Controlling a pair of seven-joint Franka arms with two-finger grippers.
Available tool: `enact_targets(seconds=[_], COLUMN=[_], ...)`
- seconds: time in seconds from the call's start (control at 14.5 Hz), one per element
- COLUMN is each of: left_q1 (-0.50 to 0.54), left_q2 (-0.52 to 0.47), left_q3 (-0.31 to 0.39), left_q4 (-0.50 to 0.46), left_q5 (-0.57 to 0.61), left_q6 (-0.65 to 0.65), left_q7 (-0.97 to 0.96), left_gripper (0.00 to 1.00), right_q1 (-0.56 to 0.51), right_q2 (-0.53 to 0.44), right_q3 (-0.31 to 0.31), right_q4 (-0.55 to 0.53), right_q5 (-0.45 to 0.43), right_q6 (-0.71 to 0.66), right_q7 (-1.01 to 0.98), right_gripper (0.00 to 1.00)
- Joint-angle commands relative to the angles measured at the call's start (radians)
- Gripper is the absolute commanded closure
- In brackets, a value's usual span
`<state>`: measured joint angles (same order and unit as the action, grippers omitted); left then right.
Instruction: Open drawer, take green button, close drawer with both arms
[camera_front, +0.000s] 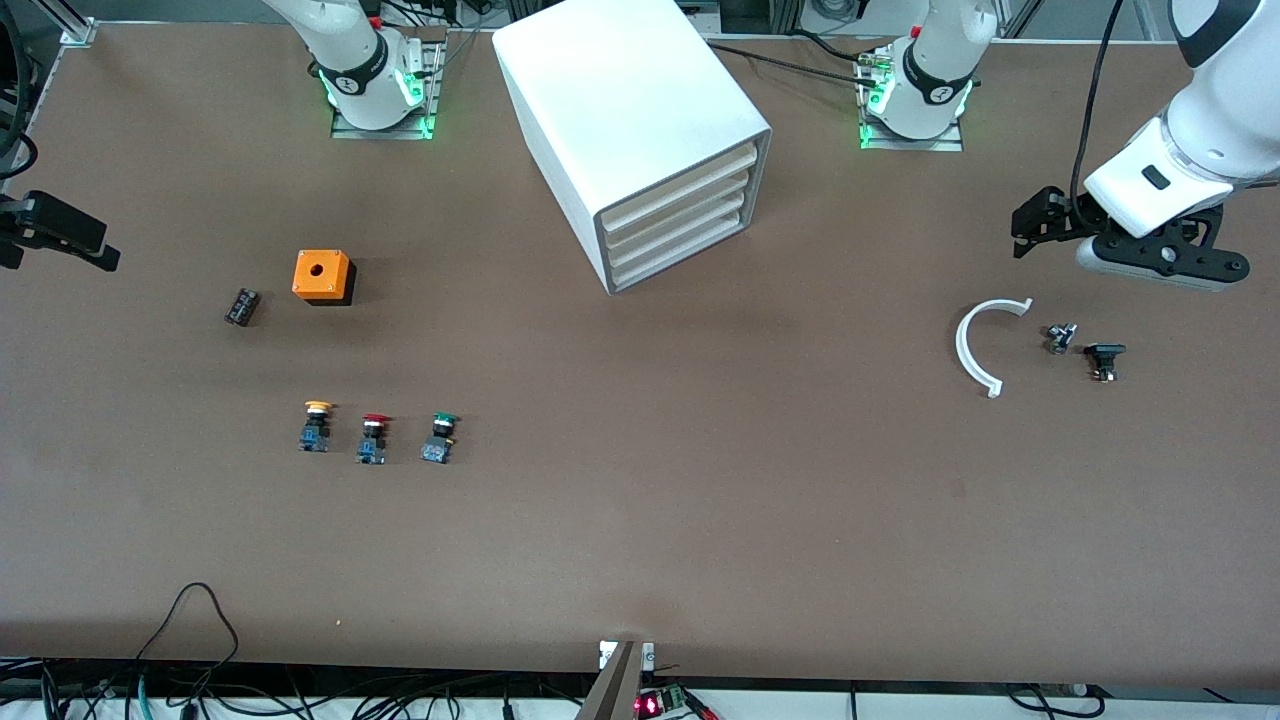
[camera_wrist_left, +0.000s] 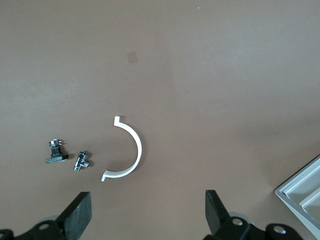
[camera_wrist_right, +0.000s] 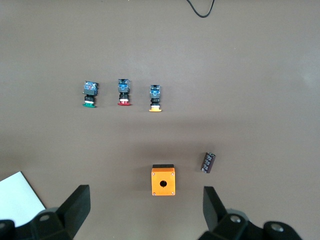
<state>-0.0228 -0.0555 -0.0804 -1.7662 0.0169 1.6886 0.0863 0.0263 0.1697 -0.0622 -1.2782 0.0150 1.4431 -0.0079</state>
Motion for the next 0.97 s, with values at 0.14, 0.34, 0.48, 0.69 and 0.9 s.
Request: enact_targets(seconds=[0.14,0.34,0.48,0.69,0.9], left_q1=[0.004,0.004,0.0,-0.002,-0.003], left_q2=[-0.001,-0.003,-0.003,-0.003,-0.003], left_q3=[-0.001,-0.002,-0.002,-0.004,-0.004], left_q4=[0.037,0.04,0.042,0.042,0.044], left_q5=[0.018,0.018,0.018,0.017,0.017], left_q6=[-0.021,-0.029,-0.029,-0.03,-0.03], left_q7=[-0.002,-0.004,-0.004,-0.003,-0.002], left_gripper=[0.0,0.0,0.0,0.0,0.0], right_q1=[-0.06,-0.057,-0.052,-0.052,-0.052], right_q2=[-0.157,-0.177,-0.173,-0.159,-0.156], right_q3=[0.058,0.059,0.062,0.065,0.065], right_q4=[-0.193,-0.224,-0.222,-0.221,-0.219], right_q5=[-0.003,-0.006,-0.007,-0.006,-0.004], right_q6=[0.03,0.025,0.022,0.023,0.042], right_q7=[0.002,-0.009,-0.015,-0.012,-0.01], right_gripper=[0.0,0.0,0.0,0.0,0.0])
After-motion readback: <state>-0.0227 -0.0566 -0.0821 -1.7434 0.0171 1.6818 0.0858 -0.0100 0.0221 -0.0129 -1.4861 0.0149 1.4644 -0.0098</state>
